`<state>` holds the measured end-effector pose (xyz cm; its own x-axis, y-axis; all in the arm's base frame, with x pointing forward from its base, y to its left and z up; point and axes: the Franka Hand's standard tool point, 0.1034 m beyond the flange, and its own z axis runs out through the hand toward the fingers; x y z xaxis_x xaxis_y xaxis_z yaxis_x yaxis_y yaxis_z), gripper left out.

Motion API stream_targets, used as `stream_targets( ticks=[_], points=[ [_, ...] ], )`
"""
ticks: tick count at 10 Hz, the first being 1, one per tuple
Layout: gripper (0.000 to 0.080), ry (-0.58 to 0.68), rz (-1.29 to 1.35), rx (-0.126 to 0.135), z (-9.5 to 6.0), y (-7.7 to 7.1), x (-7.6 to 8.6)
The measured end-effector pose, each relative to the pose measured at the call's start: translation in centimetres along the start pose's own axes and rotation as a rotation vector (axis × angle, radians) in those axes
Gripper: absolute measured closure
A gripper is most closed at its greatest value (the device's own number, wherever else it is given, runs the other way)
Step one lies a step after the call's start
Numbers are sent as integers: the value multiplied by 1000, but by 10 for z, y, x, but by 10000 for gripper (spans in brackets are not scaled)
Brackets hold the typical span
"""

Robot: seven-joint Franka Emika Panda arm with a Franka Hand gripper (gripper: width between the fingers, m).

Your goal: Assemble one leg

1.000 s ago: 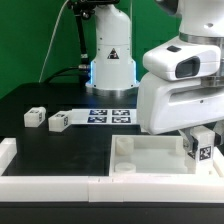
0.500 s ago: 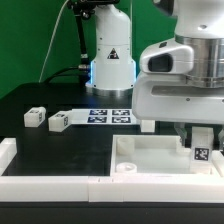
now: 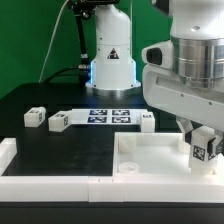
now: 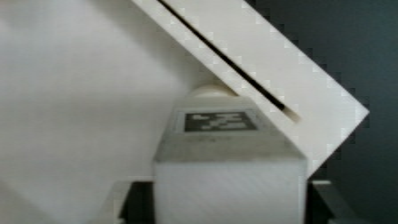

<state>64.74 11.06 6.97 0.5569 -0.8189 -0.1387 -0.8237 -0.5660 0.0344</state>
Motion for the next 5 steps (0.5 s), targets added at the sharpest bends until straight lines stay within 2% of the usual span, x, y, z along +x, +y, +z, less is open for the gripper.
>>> stream_targets(
  ticks=[2, 4, 5],
  points=[
    [509, 0, 27, -1, 0, 0, 0],
    [232, 0, -20, -1, 0, 0, -1],
    [232, 1, -35, -2, 1, 0, -1]
  ],
)
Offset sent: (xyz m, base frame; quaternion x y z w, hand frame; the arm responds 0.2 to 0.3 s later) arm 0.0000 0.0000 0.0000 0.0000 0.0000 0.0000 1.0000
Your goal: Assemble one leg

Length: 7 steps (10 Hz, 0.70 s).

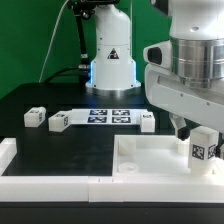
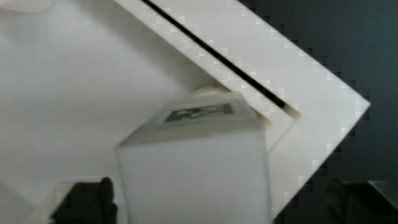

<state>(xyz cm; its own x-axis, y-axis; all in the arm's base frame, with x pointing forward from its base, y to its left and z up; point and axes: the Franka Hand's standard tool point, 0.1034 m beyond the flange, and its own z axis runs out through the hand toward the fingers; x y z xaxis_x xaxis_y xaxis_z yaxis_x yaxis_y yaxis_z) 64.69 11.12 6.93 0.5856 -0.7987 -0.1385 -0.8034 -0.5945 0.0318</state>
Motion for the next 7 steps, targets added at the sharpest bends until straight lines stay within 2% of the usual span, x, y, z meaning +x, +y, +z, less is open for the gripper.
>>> stream_targets(
  ticks=[1, 7],
  points=[
    [164, 14, -190, -12, 1, 0, -2],
    [151, 19, -932, -28, -1, -2, -4]
  ],
)
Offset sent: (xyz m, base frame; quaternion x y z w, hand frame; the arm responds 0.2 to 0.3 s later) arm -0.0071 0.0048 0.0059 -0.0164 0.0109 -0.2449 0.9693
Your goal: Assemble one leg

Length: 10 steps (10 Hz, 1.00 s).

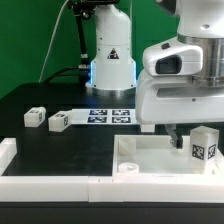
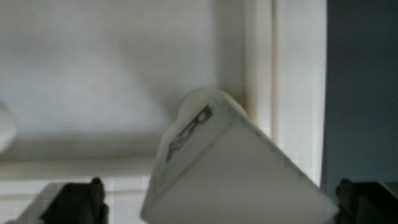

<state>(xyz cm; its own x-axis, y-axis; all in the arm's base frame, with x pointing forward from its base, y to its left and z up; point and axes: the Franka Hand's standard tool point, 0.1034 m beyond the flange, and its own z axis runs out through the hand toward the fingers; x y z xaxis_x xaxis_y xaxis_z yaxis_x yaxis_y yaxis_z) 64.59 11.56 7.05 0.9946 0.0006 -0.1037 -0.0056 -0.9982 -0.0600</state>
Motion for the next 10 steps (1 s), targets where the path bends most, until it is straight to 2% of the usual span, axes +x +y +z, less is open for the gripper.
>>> stream_targets(
  ticks=[3, 5, 7, 8, 9, 10],
  points=[
    [151, -3, -314, -35, 0, 3, 0],
    [151, -9, -487, -41, 0, 5, 0],
    [151, -9, -494, -41, 0, 7, 1],
    [275, -9, -494, -41, 0, 8, 1],
    [275, -9, -476, -40, 0, 8, 1],
    [413, -9, -455, -41, 0, 8, 0]
  ],
)
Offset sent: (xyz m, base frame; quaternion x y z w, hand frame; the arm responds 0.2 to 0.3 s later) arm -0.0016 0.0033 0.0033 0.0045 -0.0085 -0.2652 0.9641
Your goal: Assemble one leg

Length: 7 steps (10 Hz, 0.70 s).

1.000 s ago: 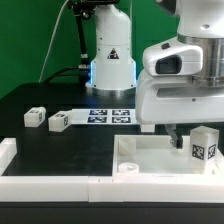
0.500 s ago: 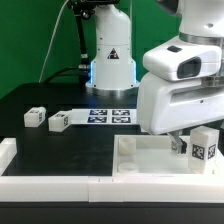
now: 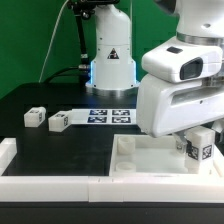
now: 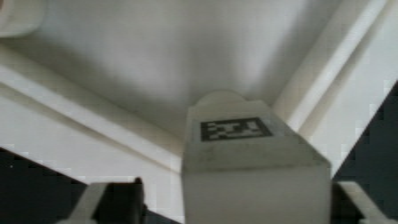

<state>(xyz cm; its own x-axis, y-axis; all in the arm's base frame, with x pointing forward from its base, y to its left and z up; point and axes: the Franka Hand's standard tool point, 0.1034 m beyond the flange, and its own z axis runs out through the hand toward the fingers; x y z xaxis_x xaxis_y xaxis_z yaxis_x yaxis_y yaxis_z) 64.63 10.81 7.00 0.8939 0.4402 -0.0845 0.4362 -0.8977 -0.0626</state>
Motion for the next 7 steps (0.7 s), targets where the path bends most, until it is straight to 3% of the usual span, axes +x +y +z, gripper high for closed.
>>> stream_targets(
  ticks=[1, 7],
  points=[
    [509, 0, 0, 0, 0, 0, 0],
    [509, 0, 659, 7, 0, 1, 0]
  ],
)
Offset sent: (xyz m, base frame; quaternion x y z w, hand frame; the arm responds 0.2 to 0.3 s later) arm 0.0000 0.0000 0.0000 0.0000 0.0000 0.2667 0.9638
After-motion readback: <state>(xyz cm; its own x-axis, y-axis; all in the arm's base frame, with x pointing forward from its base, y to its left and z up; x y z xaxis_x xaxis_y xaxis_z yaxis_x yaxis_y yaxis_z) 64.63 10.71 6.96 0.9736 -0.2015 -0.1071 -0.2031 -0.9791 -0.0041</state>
